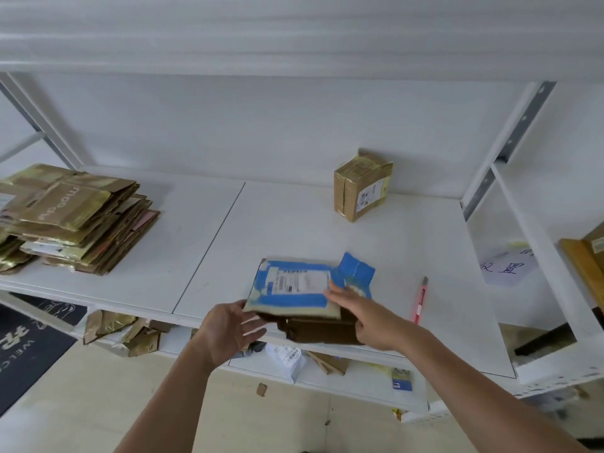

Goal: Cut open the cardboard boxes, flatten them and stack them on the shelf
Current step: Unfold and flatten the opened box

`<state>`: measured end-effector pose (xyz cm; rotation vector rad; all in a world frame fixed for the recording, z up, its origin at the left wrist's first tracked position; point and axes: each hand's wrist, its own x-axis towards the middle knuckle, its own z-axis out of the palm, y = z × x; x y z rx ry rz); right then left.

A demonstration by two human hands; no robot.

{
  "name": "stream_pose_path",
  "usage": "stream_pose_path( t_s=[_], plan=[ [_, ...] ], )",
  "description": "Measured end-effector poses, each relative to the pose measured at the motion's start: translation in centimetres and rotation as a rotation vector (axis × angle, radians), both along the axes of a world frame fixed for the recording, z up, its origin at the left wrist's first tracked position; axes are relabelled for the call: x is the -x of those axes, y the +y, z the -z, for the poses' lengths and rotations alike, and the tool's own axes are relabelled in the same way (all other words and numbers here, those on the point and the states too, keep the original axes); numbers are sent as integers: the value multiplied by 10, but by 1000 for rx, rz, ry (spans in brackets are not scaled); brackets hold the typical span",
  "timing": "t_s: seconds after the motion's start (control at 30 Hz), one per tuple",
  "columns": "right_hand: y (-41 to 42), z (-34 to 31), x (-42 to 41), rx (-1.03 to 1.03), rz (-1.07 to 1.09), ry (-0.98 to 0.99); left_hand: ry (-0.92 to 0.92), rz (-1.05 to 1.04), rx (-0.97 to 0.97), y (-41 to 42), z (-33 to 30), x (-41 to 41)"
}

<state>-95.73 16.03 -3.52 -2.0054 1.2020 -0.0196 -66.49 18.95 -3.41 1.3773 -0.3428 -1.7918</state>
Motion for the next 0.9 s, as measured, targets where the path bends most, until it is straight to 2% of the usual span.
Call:
stream_pose_path(
  t_s=[0.07,0.13,0.27,0.33,0.4,0.47,0.53,0.6,0.73,0.83,0.9],
  plan=[
    [10,20,-6,-79,-37,82,45,-93,-87,7,14,0],
    [16,36,-11,-125,-52,131,-25,-112,-158,13,30,4],
    [10,48,-20,-194,-78,195,-488,-80,-230,20,61,16],
    [1,50,-21,-243,12,143,-676,-65,-252,19,66,20],
    [-5,51,-22,-107,141,76,-733,-54,-247,16,65,22],
    [-3,59,-26,150,145,124,-790,-21,-233,14,64,25],
    [9,75,-34,249,151,181,-881,28,-216,10,65,25],
    [19,90,-41,235,170,227,-887,47,-235,4,65,25],
    [19,99,-39,232,111,326,-749,38,-272,-5,61,20],
    [17,99,-39,261,67,407,-675,0,-173,-6,52,25],
    [16,99,-40,236,41,443,-703,18,-75,-5,46,31]
  ],
)
